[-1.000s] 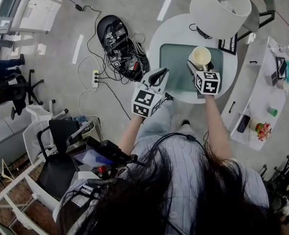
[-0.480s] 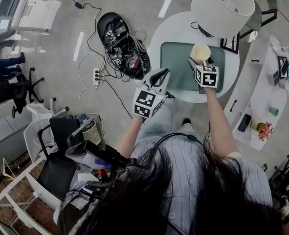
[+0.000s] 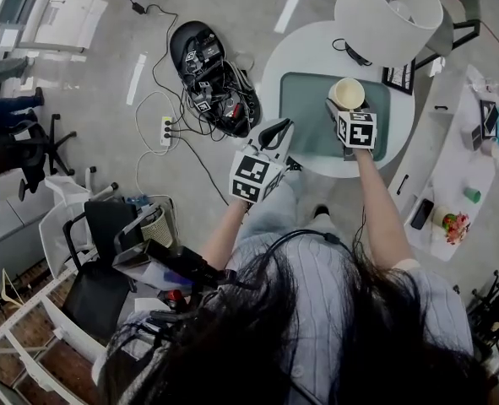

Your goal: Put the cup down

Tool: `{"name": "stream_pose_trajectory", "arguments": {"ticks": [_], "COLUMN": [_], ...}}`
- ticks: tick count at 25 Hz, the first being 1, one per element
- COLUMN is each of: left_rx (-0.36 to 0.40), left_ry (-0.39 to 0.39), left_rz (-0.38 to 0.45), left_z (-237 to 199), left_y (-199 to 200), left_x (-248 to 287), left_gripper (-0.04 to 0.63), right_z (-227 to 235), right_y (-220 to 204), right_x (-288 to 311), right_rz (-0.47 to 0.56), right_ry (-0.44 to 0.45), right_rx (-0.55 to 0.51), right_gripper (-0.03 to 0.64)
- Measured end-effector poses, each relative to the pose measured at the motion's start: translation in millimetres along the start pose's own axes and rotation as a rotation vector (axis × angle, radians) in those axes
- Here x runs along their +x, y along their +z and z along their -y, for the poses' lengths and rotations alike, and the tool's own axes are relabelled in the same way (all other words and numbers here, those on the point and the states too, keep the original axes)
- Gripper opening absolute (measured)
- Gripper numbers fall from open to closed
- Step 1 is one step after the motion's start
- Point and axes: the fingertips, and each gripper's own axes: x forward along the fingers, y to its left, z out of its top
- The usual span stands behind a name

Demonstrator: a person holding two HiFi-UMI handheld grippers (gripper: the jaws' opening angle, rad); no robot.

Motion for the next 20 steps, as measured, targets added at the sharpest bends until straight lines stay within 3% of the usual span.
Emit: {"name": "stream_pose_trajectory", "arguments": {"ticks": [13, 20], "left_rx": [-0.014, 0.009], "left_ry": [0.051, 0.03], "left_rz": [0.036, 0.049], "left_z": [-9, 9], "left_y": [5, 13], "left_x": [-13, -15], "left_gripper": [0.017, 0.017], "right_z": [-5, -20], "right_y": [18, 35], "right_x": [-36, -80], "right_rz": [0.063, 0.159], "right_ry": [0.008, 0.075], "right_rx": [0.056, 0.072], "right_gripper": [0.397, 0.397]}}
